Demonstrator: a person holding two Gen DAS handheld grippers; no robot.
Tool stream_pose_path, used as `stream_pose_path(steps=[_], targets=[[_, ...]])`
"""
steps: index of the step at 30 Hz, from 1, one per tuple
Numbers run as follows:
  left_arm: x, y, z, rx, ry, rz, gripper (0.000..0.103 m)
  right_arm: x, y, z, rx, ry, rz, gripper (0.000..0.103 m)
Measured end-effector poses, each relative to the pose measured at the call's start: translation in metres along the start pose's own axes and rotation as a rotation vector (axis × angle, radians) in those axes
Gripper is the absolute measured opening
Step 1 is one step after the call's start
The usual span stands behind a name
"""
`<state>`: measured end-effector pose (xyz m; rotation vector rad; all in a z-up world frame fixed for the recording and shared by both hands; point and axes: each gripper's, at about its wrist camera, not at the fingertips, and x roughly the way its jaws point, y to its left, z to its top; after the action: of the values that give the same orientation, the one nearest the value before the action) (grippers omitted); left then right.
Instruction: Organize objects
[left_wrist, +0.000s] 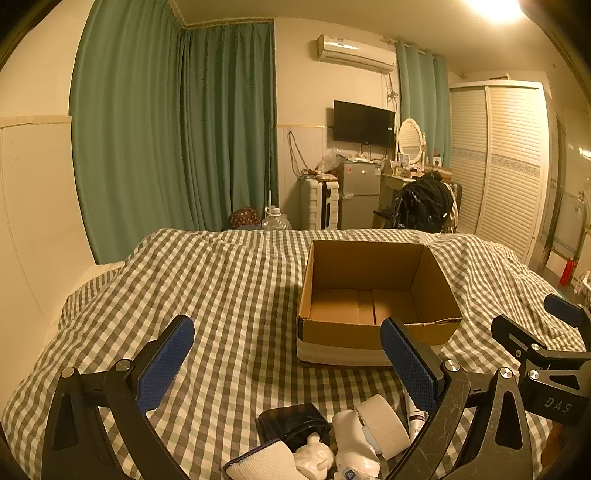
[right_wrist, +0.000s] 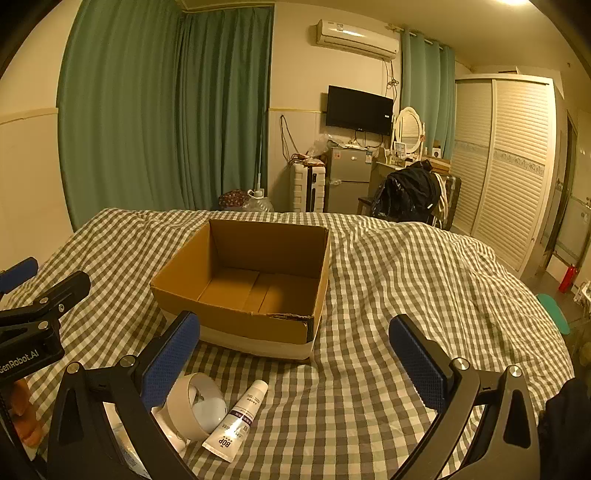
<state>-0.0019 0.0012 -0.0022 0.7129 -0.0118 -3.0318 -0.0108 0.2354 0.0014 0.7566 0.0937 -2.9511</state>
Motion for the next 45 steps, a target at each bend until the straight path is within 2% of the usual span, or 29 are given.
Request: stream_pose_path(steps=[10, 11, 45], targets=[[0.003, 0.0038, -0.0003, -0.013, 0.014, 0.005, 0.103, 0.0016, -0.0007, -0.0005, 0.001, 0.002, 0.002, 0.103], [0.0036, 0.0035, -0.0004, -0.028, 0.016, 0.035, 0.103, 0.0016, -0.0012, -0.0007, 0.002, 0.003, 0.002, 0.103], [0.0033, 0.0004, -0.0017, -0.036, 0.018, 0.04, 0.103, -0.0002, -0.0029, -0.001, 0.005, 0.003, -0.004, 0.103]])
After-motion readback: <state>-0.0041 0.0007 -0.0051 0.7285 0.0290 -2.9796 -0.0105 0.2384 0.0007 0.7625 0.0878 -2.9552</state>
